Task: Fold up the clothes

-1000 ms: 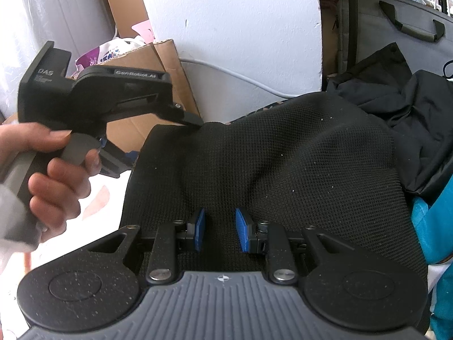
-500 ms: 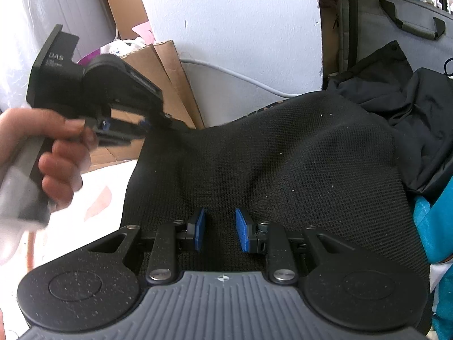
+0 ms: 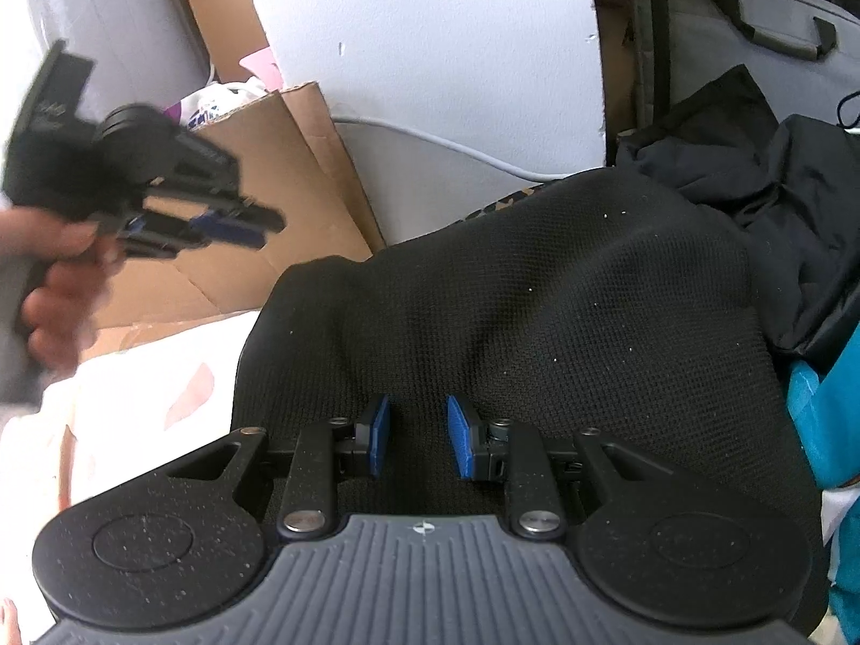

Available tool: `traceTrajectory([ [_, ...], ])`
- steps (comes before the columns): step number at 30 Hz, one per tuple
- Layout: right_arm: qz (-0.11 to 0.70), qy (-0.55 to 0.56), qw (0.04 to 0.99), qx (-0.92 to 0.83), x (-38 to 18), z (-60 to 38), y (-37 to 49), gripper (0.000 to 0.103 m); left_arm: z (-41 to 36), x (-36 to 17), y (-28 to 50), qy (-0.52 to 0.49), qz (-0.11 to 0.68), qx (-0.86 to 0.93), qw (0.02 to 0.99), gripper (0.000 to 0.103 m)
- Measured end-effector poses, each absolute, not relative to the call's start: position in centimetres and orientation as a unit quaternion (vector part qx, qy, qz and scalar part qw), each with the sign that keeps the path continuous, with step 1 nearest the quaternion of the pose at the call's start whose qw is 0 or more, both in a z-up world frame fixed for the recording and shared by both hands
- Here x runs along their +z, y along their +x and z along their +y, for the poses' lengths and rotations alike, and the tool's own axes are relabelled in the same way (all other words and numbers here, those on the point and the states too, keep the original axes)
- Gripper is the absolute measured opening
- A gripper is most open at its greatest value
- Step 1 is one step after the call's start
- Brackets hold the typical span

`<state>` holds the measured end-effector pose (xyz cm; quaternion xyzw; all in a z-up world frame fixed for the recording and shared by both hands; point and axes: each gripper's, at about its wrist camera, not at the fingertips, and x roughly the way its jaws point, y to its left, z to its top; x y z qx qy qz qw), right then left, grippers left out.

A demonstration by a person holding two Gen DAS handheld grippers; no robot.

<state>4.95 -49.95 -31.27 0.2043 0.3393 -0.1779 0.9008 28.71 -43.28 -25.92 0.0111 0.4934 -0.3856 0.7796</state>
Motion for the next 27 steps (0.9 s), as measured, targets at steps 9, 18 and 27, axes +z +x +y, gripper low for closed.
traceTrajectory([
  [9,0.304,0.215,0.901,-0.220,-29.5,-51.1,2.5,0.033,-43.3,-22.7,23.3,0.046,0.479,-0.472,0.739,0.031],
  [18,0.315,0.214,0.886,-0.264,-31.5,-53.4,0.6,0.039,-46.1,-27.4,19.0,0.141,0.480,-0.497,0.709,0.017],
  [27,0.343,0.221,0.861,-0.305,-34.4,-55.1,-2.4,0.039,-46.8,-30.6,21.1,0.203,0.467,-0.426,0.748,0.013],
])
